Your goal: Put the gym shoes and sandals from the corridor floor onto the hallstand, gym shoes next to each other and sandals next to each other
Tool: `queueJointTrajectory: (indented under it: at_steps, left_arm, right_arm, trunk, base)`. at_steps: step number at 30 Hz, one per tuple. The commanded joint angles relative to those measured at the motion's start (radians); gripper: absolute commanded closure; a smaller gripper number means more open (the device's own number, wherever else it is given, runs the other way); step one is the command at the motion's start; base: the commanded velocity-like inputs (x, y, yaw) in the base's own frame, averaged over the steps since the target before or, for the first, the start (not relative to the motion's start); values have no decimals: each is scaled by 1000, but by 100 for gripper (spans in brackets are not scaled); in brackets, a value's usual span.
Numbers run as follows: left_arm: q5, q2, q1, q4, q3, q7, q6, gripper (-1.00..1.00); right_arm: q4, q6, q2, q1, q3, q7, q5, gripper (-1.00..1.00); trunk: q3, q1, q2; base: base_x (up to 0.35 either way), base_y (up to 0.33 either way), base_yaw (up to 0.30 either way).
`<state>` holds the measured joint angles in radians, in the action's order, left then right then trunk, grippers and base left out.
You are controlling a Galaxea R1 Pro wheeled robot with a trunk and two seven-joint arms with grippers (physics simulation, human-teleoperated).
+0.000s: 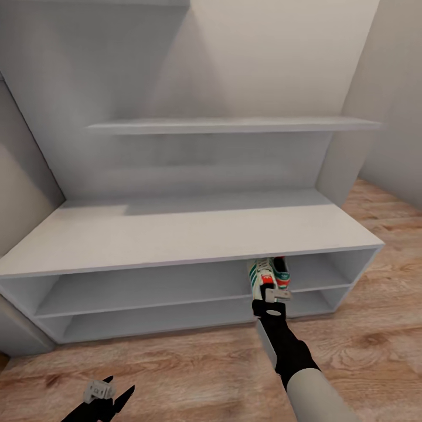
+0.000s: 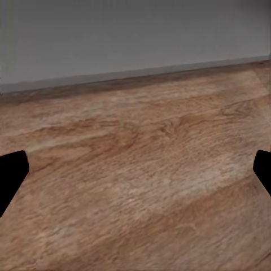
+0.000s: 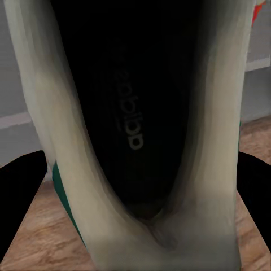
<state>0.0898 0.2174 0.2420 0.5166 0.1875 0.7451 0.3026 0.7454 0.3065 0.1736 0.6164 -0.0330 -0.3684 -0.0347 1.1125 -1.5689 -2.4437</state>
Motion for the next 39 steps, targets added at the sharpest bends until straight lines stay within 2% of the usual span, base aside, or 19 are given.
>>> queueJointTrajectory:
  at_steps: [1, 18, 39]
  left_arm:
    - [5, 0, 1, -1, 2, 7, 0, -100]
    - [5, 0, 1, -1, 2, 7, -1, -100]
    - [5, 0, 1, -1, 2, 5, -1, -100]
  right_arm:
    - [2, 6, 1, 0, -2, 0, -4, 100]
    - [3, 6, 1, 0, -4, 0, -4, 100]
    - [3, 7, 1, 0, -4, 0, -4, 100]
  trunk:
    - [1, 0, 0]
    - [1, 0, 0]
    - [1, 0, 0]
  base:
    - [325, 0, 0]
    - [154, 0, 0]
    - [82, 0, 0]
